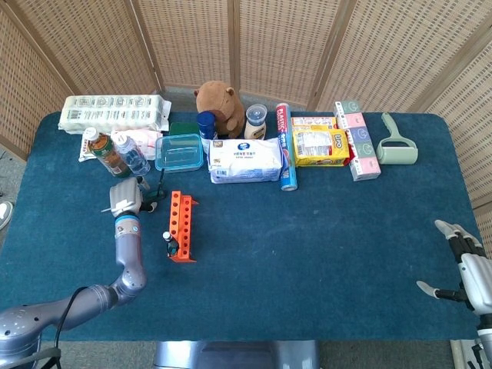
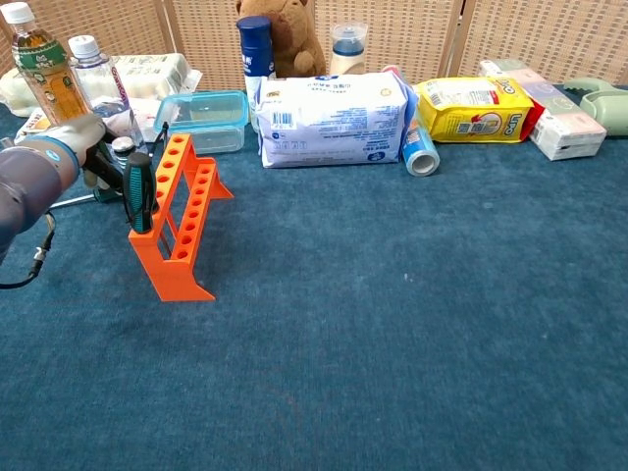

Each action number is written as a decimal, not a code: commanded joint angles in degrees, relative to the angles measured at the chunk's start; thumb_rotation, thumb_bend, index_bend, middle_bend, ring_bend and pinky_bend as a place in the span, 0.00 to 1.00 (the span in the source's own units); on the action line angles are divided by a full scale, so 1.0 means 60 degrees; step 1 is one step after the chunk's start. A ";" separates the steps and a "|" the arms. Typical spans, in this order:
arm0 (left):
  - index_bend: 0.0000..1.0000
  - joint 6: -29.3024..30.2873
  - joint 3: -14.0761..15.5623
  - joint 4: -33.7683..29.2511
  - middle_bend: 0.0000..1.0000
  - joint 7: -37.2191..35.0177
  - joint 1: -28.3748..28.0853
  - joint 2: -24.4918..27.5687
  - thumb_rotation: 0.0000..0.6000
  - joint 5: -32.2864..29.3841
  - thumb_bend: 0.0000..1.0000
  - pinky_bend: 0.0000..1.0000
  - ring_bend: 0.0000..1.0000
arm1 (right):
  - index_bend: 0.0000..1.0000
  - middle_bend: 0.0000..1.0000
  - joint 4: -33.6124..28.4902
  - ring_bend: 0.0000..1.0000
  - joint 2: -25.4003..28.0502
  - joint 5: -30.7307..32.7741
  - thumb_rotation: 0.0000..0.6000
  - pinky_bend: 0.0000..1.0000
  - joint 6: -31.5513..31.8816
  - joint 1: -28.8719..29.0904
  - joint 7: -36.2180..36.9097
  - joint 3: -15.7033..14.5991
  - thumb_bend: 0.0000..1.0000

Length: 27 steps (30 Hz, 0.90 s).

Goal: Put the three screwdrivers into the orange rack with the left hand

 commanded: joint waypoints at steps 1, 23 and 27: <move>0.44 0.0012 -0.0029 0.0064 0.80 0.0093 -0.0065 -0.0083 1.00 -0.0028 0.22 0.87 0.74 | 0.00 0.10 0.0003 0.00 0.0006 0.0009 1.00 0.00 -0.0010 0.0004 0.0021 0.0004 0.00; 0.44 -0.0005 -0.0332 0.0465 0.80 0.0592 -0.0250 -0.0476 1.00 -0.0313 0.40 0.87 0.74 | 0.00 0.10 0.0040 0.00 0.0103 -0.0064 1.00 0.00 -0.0069 0.0017 0.0338 -0.0017 0.00; 0.44 0.0052 -0.0385 0.0200 0.80 0.0556 -0.0176 -0.0379 1.00 -0.0291 0.41 0.87 0.74 | 0.00 0.11 0.0040 0.00 0.0124 -0.0088 1.00 0.00 -0.0039 0.0004 0.0384 -0.0020 0.00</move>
